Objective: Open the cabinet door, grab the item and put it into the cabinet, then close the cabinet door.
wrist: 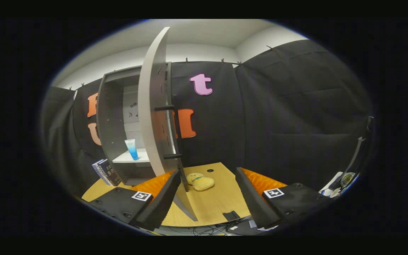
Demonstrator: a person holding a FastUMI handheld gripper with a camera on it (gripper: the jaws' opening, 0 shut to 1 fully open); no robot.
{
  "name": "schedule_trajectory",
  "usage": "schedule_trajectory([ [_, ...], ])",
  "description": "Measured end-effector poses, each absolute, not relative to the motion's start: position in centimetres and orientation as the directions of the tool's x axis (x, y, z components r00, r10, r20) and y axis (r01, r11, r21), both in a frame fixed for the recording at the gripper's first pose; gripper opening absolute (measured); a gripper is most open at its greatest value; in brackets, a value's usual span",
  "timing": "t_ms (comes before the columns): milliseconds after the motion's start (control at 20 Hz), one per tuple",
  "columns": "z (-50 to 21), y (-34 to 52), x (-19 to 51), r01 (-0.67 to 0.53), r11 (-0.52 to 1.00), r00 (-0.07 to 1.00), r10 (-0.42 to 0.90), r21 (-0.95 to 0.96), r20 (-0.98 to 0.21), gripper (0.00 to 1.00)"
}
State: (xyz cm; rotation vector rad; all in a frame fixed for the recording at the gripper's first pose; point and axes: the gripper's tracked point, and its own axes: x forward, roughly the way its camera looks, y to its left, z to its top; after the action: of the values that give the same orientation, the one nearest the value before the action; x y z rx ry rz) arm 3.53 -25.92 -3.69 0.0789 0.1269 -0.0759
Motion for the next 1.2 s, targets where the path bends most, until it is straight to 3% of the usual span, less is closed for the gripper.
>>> schedule_trajectory([
  [750,-4.4,-23.9,3.8,0.080,0.995,0.990,-0.073,0.054,-0.124,0.97],
  [1200,-4.8,-18.0,3.5,-0.008,0.998,0.992,0.016,0.058,-0.128,0.97],
])
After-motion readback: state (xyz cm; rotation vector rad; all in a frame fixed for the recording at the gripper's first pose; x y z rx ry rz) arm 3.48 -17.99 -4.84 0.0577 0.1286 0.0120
